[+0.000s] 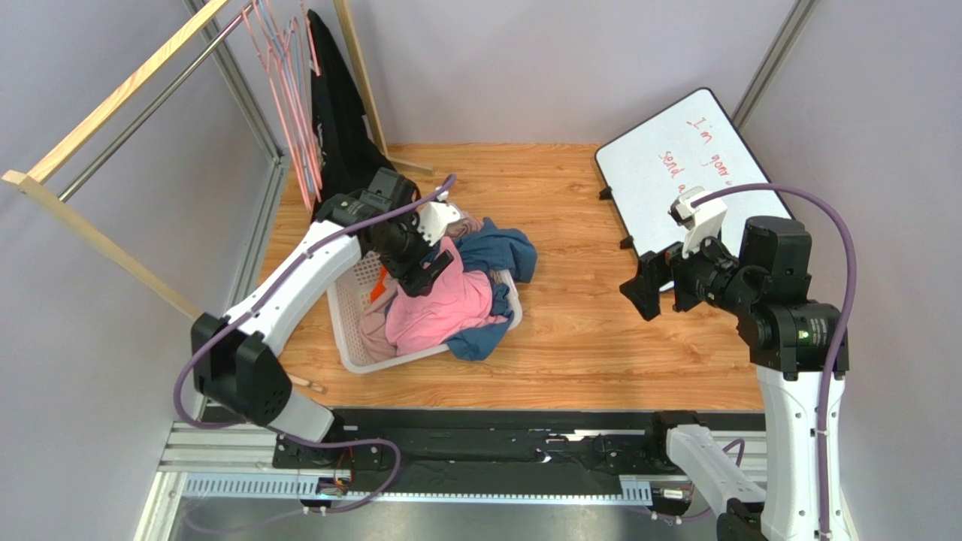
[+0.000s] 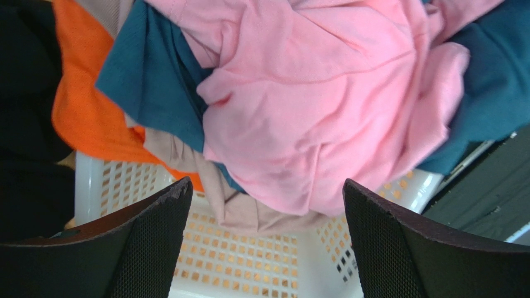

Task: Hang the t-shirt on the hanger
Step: Pick up the T-shirt and place it in the bin.

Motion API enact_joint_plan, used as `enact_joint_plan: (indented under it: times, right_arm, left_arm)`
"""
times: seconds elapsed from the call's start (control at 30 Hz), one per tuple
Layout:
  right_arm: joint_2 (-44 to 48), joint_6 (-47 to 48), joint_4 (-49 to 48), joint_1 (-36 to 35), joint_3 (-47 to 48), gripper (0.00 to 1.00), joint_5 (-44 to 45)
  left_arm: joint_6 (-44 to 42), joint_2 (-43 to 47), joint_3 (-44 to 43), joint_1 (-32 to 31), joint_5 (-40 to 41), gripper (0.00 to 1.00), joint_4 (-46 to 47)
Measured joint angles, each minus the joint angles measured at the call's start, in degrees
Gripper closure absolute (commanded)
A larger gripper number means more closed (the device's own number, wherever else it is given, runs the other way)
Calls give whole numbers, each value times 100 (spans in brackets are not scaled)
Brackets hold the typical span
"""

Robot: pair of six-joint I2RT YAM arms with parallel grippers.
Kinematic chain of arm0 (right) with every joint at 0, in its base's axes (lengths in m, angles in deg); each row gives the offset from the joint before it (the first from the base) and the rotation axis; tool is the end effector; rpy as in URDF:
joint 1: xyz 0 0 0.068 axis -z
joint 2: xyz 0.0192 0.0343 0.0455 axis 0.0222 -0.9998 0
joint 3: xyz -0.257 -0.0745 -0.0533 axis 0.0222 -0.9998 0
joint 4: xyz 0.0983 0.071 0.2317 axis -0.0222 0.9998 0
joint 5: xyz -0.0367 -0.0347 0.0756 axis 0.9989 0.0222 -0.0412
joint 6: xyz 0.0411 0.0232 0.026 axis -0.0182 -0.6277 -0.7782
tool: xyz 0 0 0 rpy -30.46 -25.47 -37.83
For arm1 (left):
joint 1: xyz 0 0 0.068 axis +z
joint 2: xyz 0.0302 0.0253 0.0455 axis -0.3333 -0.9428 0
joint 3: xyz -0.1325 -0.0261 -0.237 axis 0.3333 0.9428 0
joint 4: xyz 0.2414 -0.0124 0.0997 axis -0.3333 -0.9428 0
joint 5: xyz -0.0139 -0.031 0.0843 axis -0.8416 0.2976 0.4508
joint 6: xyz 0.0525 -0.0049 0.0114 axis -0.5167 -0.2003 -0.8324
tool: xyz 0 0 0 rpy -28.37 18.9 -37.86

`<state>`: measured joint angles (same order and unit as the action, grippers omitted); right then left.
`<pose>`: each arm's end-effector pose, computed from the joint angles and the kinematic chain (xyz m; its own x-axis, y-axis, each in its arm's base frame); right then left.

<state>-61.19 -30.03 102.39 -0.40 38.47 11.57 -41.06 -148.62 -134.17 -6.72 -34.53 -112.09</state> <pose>0.1135 0.0196 0.4254 -0.4682 -0.2729 -0.8405 -0.5498 0.8346 0.0353 0.2601 -0.1370 0.3180 -0.5424 0.6798 -0.4937 0.7886 0.6146 -0.0201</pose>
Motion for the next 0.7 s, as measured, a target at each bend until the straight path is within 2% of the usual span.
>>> enact_joint_plan:
  times: [0.2, 0.33, 0.4, 0.43, 0.53, 0.57, 0.7]
  right_arm:
    - [11, 0, 109, 7, 0, 0, -33]
    - [13, 0, 168, 26, 0, 0, -35]
    - [13, 0, 188, 26, 0, 0, -35]
    - [13, 0, 192, 26, 0, 0, -37]
    - [15, 0, 192, 26, 0, 0, -48]
    - [17, 0, 195, 26, 0, 0, -55]
    - [37, 0, 195, 26, 0, 0, -92]
  left_arm:
    - [-197, -857, 2, 0, -33, 9, 225]
    - [-254, -964, 190, -57, -168, 13, 304]
    - [-264, -944, 417, -164, -186, 35, 400]
    - [-267, -944, 553, -232, -184, 52, 442]
    - [-282, -944, 800, -358, -111, 74, 420]
    - [-297, -933, 802, -382, -81, 99, 404]
    - [-330, -522, 713, -374, 85, 100, 229]
